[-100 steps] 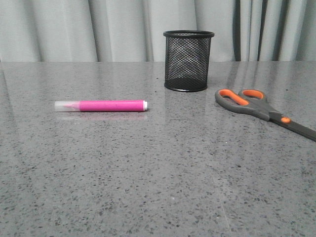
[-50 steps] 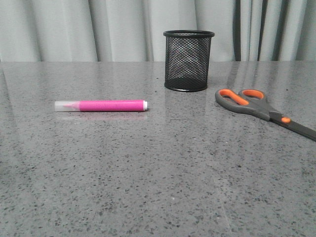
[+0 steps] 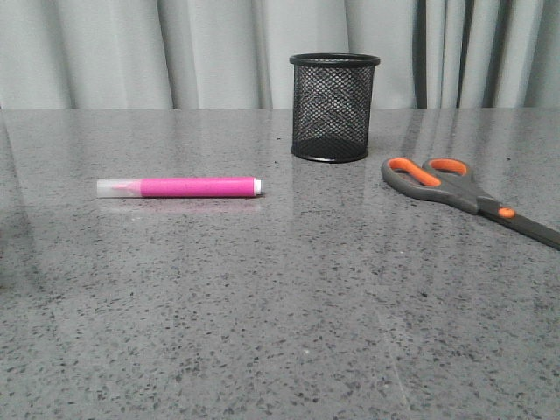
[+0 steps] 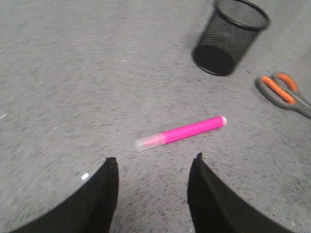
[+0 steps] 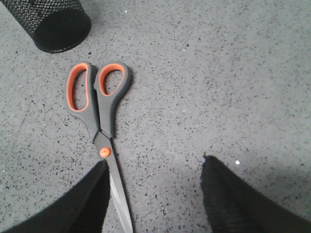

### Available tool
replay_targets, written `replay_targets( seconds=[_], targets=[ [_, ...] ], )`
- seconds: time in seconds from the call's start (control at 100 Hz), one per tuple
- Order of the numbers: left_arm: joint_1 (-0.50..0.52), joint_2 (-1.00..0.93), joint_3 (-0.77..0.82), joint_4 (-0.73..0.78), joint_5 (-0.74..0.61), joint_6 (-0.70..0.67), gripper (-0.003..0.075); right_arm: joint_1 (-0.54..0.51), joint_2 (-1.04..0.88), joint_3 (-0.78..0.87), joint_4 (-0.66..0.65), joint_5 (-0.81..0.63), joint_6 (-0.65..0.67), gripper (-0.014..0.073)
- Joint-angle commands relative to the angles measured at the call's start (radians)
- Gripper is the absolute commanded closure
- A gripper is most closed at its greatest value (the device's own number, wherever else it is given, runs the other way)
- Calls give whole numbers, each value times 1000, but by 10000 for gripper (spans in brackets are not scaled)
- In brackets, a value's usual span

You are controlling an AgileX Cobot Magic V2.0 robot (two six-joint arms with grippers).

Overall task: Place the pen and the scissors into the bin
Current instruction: 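Lower the left gripper over the pink marker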

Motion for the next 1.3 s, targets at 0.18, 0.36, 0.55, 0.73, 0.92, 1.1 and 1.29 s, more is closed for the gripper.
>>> replay_targets(
  seconds=[0.18,0.36,0.55,0.73,0.92,1.1,1.29],
  targets=[
    [-8,222,-190,-114,163,346,404,-1,1,-37,6,-48,-37,212],
    [-10,400,-316,-114,293,620,404,-1,1,-37,6,-48,-43,212],
    [-82,555,-424,-103,348,800,404,-1,1,-37,6,-48,-45,212],
    [-173,676,-508,-65,334,829,404,-1,1,-37,6,-48,-51,212],
    [-237,773,-575,-23,330,829,404,-1,1,-37,6,-48,-51,212],
    [-265,834,-606,11,326,829,404,-1,1,-37,6,-48,-51,212],
    [-265,861,-606,17,305,829,404,-1,1,-37,6,-48,-51,212]
  ],
)
